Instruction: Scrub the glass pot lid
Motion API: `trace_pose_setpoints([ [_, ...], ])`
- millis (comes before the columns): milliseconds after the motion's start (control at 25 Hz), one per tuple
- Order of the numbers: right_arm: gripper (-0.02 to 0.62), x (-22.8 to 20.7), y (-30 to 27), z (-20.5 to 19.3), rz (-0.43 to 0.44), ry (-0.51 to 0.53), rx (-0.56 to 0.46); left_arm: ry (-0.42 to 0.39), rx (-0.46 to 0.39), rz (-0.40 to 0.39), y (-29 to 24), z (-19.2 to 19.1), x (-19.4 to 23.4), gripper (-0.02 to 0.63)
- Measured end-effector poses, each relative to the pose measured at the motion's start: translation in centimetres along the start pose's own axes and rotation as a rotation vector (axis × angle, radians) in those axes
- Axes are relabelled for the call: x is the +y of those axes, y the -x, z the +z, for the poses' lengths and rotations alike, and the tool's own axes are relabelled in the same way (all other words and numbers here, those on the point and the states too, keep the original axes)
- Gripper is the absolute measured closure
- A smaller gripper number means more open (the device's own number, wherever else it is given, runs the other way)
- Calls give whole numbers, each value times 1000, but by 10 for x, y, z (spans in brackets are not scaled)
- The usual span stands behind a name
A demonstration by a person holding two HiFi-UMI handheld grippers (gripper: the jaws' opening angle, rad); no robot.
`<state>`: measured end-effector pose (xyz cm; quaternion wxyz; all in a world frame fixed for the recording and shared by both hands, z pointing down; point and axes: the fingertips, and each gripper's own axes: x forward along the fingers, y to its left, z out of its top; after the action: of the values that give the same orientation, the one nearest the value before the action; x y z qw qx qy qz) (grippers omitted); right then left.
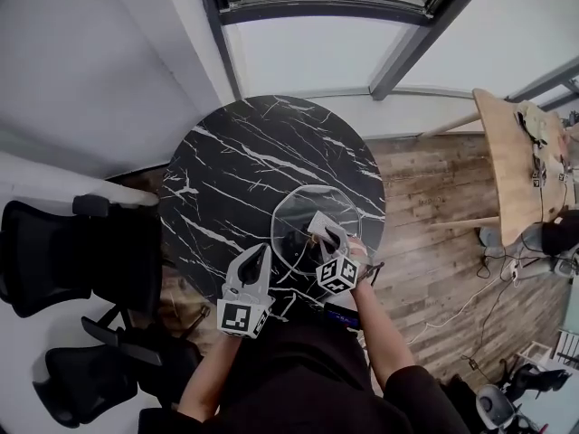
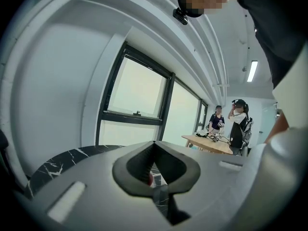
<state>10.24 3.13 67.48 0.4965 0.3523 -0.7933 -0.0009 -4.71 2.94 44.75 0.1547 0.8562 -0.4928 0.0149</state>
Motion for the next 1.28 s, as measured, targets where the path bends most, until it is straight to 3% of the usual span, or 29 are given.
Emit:
trace_pose_setpoints([
  [280, 522, 5, 7, 3, -61, 63, 0, 2, -11, 6, 8, 1, 5, 603],
  [560, 520, 21, 7, 8, -27, 55, -1, 8, -9, -1, 11, 0, 8, 603],
  [960, 520, 35, 12, 13, 38, -76, -17, 11, -27, -14, 14, 2, 10, 603],
  [1280, 520, 48, 16, 18, 84, -119, -15, 14, -33, -12, 22, 3, 16, 603],
])
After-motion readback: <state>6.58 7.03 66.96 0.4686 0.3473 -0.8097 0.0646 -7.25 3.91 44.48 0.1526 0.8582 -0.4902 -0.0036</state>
